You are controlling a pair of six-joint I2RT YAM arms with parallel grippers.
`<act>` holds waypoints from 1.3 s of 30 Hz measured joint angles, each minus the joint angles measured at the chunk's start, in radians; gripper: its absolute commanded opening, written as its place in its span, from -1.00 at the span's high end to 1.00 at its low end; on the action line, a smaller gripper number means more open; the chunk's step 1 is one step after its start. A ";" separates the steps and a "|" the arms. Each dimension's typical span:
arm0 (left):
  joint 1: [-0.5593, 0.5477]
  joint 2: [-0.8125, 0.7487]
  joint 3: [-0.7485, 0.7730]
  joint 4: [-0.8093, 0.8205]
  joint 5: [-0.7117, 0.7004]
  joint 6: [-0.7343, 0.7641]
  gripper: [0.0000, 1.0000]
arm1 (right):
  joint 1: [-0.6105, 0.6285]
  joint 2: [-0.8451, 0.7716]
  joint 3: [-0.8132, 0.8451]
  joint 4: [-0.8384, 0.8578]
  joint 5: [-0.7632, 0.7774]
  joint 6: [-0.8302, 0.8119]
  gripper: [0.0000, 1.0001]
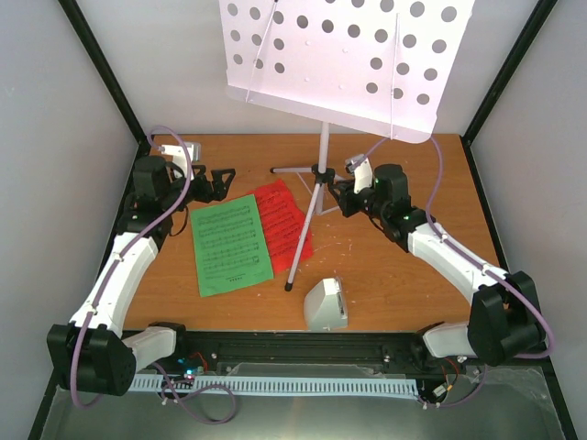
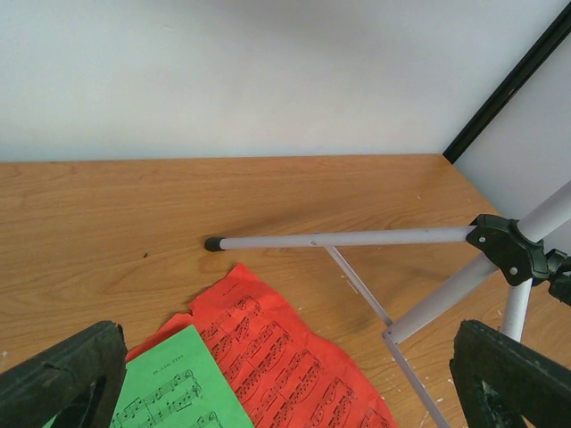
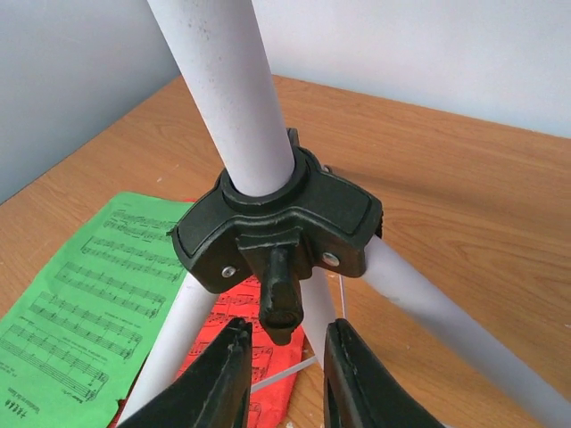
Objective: Pack up the instrument practice props
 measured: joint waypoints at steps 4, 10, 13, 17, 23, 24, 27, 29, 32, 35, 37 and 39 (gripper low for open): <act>0.000 -0.002 -0.004 0.003 -0.001 0.003 -0.99 | 0.000 0.013 0.010 0.008 0.005 -0.034 0.60; 0.000 -0.007 -0.005 0.005 -0.002 0.003 -0.99 | 0.006 0.034 0.028 0.008 0.006 -0.077 0.65; 0.000 -0.007 -0.006 0.005 -0.002 0.003 -0.99 | 0.008 0.039 0.033 0.008 0.010 -0.098 0.71; 0.000 -0.007 -0.011 0.005 -0.002 0.004 -0.99 | 0.024 0.040 0.037 0.002 0.042 -0.145 0.83; 0.000 -0.007 -0.011 0.005 0.000 0.004 -0.99 | 0.043 0.040 0.050 -0.023 0.094 -0.246 0.95; 0.000 -0.007 -0.011 0.006 0.000 0.004 -0.99 | 0.045 0.039 0.050 -0.023 0.101 -0.266 0.94; 0.000 -0.007 -0.011 0.006 0.000 0.004 -0.99 | 0.050 0.035 0.049 -0.023 0.118 -0.351 0.94; 0.000 -0.007 -0.011 0.006 0.001 0.004 -0.99 | 0.057 0.027 0.036 -0.013 0.140 -0.419 0.94; 0.000 -0.007 -0.012 0.006 0.003 0.004 -0.99 | 0.066 0.008 0.011 0.007 0.186 -0.528 0.95; 0.000 -0.008 -0.016 0.006 0.004 0.004 -0.99 | 0.082 0.002 0.002 0.018 0.244 -0.641 0.94; 0.000 -0.010 -0.018 0.006 0.005 0.004 -0.99 | 0.090 0.001 0.000 0.021 0.272 -0.695 0.80; 0.000 -0.010 -0.018 0.006 0.005 0.004 -0.99 | 0.094 -0.001 -0.002 0.023 0.283 -0.722 0.39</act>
